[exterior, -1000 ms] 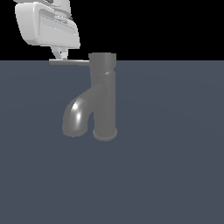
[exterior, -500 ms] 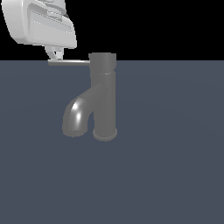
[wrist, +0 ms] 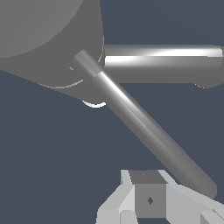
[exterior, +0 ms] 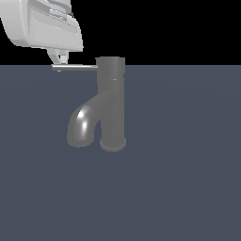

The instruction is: Turn on the faucet by rotating a designated handle.

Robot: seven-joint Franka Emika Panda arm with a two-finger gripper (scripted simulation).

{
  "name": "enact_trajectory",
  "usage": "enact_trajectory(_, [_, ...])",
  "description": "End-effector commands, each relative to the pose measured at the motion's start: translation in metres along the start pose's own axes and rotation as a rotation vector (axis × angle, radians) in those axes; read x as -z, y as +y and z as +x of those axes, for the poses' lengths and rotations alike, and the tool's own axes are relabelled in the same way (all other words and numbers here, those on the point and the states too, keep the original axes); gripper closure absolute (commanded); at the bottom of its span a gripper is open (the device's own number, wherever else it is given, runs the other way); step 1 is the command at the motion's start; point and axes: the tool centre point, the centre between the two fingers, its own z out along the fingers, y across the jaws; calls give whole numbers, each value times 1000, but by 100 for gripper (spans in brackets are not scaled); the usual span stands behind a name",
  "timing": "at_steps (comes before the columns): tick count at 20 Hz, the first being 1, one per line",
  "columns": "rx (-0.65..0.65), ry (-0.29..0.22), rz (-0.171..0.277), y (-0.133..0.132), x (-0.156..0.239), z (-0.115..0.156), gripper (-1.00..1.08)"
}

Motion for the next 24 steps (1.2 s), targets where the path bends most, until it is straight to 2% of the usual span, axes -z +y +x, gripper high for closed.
enact_trajectory(1, [-7,2,-2,4,0,10,108])
enact_trajectory(24, [-4,2,-4,51,0,57,108])
